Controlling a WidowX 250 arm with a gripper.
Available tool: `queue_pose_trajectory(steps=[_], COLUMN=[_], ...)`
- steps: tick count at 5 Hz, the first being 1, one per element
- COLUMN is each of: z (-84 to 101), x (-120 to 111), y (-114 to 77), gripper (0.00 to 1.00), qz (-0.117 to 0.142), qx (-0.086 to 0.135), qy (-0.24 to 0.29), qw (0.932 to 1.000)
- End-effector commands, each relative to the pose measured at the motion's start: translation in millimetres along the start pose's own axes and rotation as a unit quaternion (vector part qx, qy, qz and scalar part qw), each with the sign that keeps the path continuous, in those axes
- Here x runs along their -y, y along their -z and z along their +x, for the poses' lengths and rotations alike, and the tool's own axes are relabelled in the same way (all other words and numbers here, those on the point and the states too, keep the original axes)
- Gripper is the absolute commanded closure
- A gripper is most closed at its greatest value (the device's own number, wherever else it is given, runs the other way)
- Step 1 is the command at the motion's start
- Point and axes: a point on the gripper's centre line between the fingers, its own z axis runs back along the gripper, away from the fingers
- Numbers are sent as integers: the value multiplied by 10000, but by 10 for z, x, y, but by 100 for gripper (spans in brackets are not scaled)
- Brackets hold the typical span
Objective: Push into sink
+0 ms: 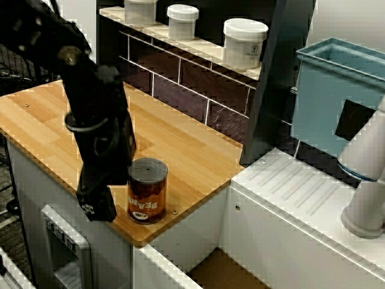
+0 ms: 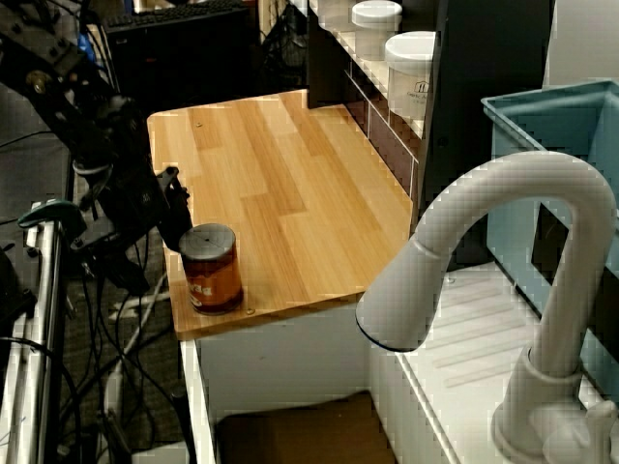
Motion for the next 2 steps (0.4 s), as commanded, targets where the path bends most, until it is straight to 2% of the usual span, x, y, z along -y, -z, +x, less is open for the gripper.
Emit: queue_pose_trajectory(steps=[1, 2], z=[106, 189], x=[-115, -141], y=[22, 83], gripper=[0, 0], qz=[45, -31], qx=[85, 96], qy=[-170, -269], qw=[9998, 9996])
